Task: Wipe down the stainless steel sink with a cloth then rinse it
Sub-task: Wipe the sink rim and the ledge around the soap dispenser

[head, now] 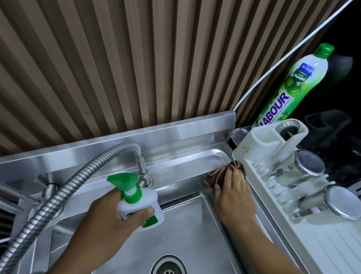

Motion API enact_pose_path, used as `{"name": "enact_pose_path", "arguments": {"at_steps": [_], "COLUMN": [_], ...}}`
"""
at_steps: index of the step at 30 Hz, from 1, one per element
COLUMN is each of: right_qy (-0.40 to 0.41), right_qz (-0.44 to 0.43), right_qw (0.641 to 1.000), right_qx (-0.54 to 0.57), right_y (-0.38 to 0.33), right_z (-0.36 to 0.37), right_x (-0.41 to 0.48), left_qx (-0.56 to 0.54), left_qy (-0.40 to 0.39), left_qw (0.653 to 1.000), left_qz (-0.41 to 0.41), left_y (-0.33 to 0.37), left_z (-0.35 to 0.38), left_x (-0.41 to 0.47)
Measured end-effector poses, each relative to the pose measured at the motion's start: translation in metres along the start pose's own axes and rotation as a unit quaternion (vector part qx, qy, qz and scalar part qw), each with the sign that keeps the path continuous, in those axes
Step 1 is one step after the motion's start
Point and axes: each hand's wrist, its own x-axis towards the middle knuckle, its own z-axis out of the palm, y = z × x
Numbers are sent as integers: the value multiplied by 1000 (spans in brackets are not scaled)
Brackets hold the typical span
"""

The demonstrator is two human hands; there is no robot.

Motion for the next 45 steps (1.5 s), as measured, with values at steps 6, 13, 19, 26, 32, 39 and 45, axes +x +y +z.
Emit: {"name": "enact_pose_path", "arguments": {"at_steps": [6, 13, 19, 26, 32, 39, 45], "right_qy": [19, -3, -98, 11, -1, 56, -26], "right_qz": [33, 18, -5, 2, 9, 114, 30], "right_qw": [999, 999, 994, 1000, 997, 962, 999], "right_qx": [-9, 38, 49, 17, 74, 242, 18], "right_y": [7, -19, -34, -31, -32, -62, -54], "right_z": [-4, -1, -19, 0, 8, -8, -5], "right_x": [-32, 28, 75, 38, 49, 106, 108], "left_qx": [10, 5, -12, -20, -16, -21, -30], "left_qy": [-5, -9, -2, -4, -4, -8, -8], "left_qw": [1000, 1000, 1000, 1000, 1000, 1000, 999], "left_qz": [3, 6, 7, 10, 11, 11, 13], "left_y": [-1, 0, 1, 0, -1, -2, -3], "left_z": [0, 1, 0, -2, 0, -2, 0], "left_x": [1, -1, -2, -2, -2, -3, -3]}}
